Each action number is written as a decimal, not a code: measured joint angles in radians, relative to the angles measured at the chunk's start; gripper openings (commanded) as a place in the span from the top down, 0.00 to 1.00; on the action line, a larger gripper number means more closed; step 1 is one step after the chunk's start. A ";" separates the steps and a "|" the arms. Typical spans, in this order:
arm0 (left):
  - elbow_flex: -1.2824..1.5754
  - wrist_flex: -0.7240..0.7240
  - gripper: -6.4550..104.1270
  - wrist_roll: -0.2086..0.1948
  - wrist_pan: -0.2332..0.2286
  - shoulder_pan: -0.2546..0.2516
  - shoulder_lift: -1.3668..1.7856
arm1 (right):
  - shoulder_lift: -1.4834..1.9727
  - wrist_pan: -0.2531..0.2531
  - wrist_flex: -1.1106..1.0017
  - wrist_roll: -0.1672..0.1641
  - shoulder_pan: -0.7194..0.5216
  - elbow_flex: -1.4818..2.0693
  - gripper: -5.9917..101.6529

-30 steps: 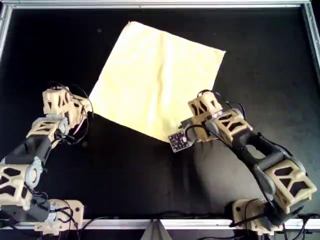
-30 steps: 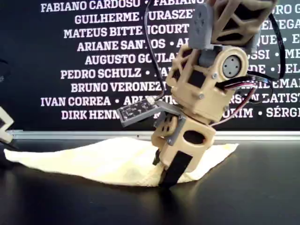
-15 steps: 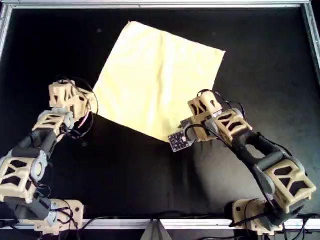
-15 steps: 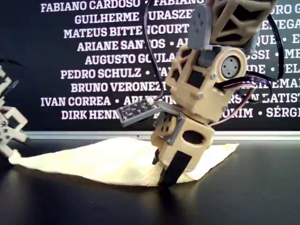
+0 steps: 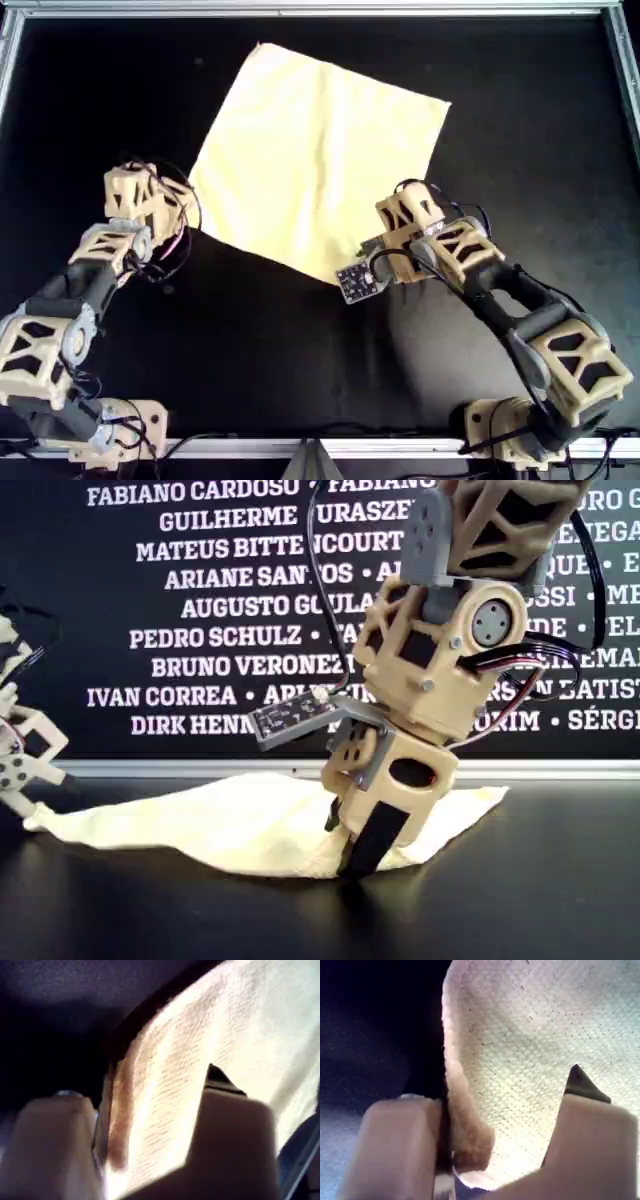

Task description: Fold a cloth

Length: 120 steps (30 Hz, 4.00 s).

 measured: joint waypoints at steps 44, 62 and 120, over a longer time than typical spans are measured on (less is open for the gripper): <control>0.037 -0.005 0.36 0.038 -0.100 -0.060 0.040 | 0.000 0.000 0.000 0.026 0.000 0.000 0.13; 0.031 -0.006 0.58 0.048 -0.100 -0.074 0.035 | 0.000 0.008 0.000 0.026 0.000 0.000 0.33; 0.588 0.018 0.95 0.048 -0.091 -0.212 0.755 | 0.092 0.032 -0.008 0.025 -0.160 -0.041 0.96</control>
